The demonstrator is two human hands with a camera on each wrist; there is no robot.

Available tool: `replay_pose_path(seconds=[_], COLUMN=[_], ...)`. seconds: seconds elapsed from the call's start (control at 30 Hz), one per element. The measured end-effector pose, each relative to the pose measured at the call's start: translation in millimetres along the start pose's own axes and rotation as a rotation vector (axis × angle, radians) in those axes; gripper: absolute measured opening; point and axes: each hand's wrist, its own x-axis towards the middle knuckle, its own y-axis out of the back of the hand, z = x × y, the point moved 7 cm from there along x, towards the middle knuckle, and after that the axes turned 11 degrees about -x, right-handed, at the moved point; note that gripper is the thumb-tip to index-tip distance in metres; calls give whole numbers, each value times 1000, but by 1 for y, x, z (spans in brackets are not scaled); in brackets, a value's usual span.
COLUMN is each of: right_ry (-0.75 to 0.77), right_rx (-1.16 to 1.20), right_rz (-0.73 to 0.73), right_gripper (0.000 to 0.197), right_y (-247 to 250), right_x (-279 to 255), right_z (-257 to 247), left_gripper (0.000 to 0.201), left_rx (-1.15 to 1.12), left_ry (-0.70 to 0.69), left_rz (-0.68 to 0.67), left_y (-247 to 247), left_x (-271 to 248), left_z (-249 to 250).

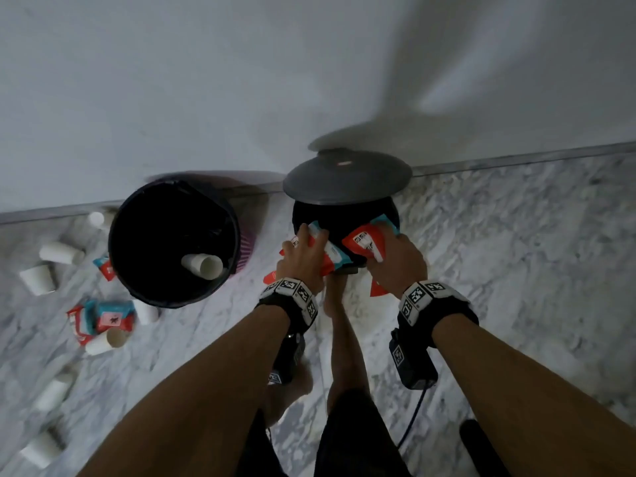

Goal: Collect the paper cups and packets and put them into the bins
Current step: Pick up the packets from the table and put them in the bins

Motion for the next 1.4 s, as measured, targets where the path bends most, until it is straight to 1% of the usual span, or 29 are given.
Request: replay_pose_path(seconds=[0.07, 0.13, 0.23, 0.33, 0.4, 0.5, 0.6, 0.7, 0.77, 0.87, 0.97, 1.07, 1.17, 1.23, 1.33, 1.4], right_ry=[-10, -24, -28, -28, -28, -2, 44, 127, 212, 320, 466, 588, 725, 814, 940, 993], right_rx=[31, 59, 82, 80, 78, 47, 9, -33, -91, -146, -236, -323, -347, -389, -439, -472], right_rz=[8, 0, 7, 16, 12, -6, -22, -29, -12, 14, 48, 23, 9, -2, 11, 17], right_gripper=[78, 83, 88, 81, 77, 67, 49, 36, 31, 29, 24, 25, 18, 19, 20, 21], right_y=[-8, -15, -17, -13, -9, -4, 3, 15, 25, 39, 49, 48, 39, 26, 4, -16], right_x=[17, 33, 49, 54, 51, 41, 29, 18, 11, 2, -8, -26, -55, -81, -124, -156], right_z=[2, 7, 12, 13, 11, 1, -19, -54, -84, -136, -196, -255, -311, -345, -393, -420], left_gripper=[74, 79, 96, 110, 115, 114, 104, 99, 100, 101, 98, 95, 96, 94, 83, 80], left_rx=[-15, -56, -172, -244, -273, -277, -278, -295, -331, -376, -432, -495, -594, -653, -678, -690], left_ry=[-1, -4, -38, -60, -44, -2, 61, 97, 131, 197, 290, 393, 493, 551, 604, 663], left_rz=[-9, 10, 46, 87, 114, 95, 63, 80, 130, 208, 311, 418, 520, 576, 674, 707], left_y=[-7, -12, -14, -12, -9, -6, 4, 21, 37, 66, 96, 118, 129, 129, 126, 118], left_x=[21, 41, 65, 76, 73, 61, 45, 29, 17, -4, -33, -75, -127, -164, -221, -258], left_z=[-1, -1, 4, 6, 3, -7, -19, -31, -43, -67, -104, -147, -197, -230, -273, -300])
